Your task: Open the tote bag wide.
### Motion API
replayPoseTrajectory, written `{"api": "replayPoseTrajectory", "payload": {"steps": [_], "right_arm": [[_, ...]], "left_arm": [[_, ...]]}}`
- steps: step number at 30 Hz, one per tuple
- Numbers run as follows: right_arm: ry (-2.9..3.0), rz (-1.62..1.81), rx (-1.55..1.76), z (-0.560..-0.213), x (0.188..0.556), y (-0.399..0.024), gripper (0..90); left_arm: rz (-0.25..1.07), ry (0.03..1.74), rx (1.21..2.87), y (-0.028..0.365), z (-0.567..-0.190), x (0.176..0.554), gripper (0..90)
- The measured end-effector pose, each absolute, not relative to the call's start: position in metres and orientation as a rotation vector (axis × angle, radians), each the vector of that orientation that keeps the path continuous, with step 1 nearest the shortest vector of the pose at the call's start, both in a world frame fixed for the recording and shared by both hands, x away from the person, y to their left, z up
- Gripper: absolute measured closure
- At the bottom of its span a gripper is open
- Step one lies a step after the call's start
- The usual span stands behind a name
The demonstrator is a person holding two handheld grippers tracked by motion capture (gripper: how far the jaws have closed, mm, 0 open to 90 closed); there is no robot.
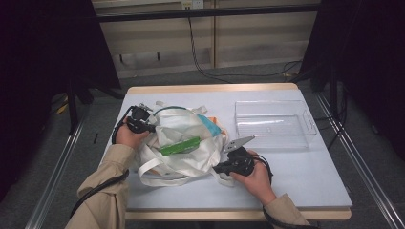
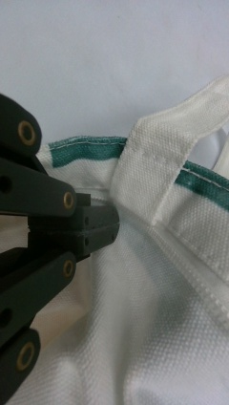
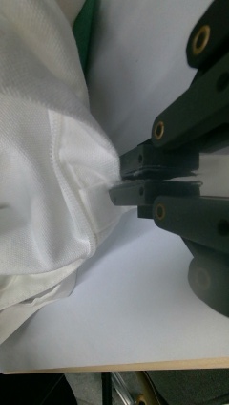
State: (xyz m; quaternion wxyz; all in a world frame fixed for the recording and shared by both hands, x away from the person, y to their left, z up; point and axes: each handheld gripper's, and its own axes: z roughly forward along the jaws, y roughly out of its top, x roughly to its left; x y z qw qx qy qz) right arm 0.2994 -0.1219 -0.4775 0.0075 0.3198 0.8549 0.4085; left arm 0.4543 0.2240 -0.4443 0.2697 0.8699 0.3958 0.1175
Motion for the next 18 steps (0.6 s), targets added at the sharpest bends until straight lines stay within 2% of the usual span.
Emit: {"api": "replayPoseTrajectory", "payload": {"steps": [18], "right_arm": [[2.657, 1.294, 0.978, -0.4765, 0.298, -0.1223, 85.5]], "left_arm": [[0.325, 1.056, 2.367, 0.2236, -0.4448, 0.4539, 90.0]]}}
